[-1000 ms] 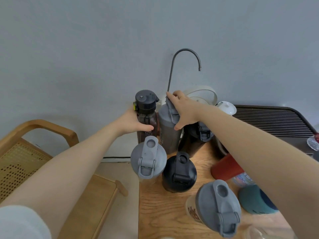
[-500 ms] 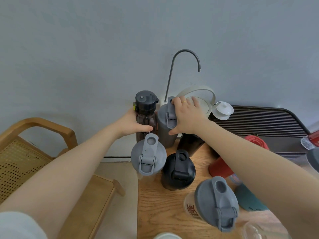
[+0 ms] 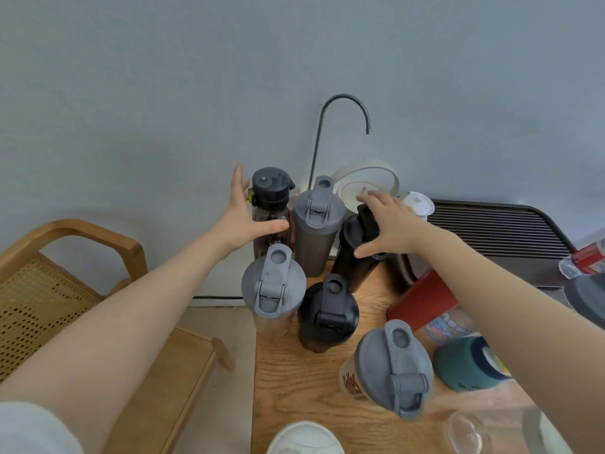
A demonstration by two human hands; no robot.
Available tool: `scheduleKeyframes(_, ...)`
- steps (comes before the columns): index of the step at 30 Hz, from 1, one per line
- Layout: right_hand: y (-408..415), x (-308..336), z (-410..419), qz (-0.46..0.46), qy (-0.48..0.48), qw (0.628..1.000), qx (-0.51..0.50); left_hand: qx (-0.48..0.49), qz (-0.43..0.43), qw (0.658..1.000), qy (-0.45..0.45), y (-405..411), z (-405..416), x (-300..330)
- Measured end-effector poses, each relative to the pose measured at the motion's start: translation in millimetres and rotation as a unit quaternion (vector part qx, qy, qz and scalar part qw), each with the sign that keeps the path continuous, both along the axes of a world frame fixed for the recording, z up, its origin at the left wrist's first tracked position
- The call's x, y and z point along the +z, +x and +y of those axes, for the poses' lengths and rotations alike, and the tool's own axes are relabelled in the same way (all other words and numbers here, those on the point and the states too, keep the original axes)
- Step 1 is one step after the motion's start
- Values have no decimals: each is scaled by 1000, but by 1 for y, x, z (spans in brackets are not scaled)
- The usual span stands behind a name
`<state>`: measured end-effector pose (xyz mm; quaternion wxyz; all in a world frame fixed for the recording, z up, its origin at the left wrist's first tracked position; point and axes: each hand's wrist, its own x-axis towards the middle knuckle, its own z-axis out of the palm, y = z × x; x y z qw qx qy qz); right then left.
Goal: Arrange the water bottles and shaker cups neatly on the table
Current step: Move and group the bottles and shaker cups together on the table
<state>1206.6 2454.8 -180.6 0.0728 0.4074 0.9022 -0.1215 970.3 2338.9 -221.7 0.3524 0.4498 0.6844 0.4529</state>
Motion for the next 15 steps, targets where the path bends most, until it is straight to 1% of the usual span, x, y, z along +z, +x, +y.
scheduleKeyframes(2,12,-7,2,-31,-74,997,-8,12,11,1000,10,2,1,1)
scheduleKeyframes(4,15,-14,2,1,-128,991,-25,13,13,1000,22,5,2,5)
scheduleKeyframes(5,15,-17,1,26,-135,990,-31,9,13,1000,23,8,4,7)
scheduleKeyframes(7,13,-23,0,55,-109,992,-31,19,16,999,26,13,6,11)
scheduleKeyframes(8,13,-25,-1,54,-87,994,-28,48,54,996,46,14,6,13)
scheduleKeyframes(9,13,-27,-2,47,-66,996,-27,81,136,984,77,16,4,16)
scheduleKeyframes(10,13,-28,-2,40,-51,998,-27,93,251,956,120,19,4,21)
scheduleKeyframes(11,14,-29,-2,32,-42,998,-28,80,367,910,176,23,5,27)
scheduleKeyframes(12,14,-28,-2,22,-37,999,-27,44,453,862,224,27,10,35)
scheduleKeyframes(13,14,-26,-1,8,-34,999,-27,-17,510,825,241,34,16,44)
scheduleKeyframes(14,13,-25,0,-10,-32,999,-25,-87,538,808,225,44,23,55)
scheduleKeyframes(15,11,-23,1,-27,-28,999,-23,-158,549,804,167,53,30,59)
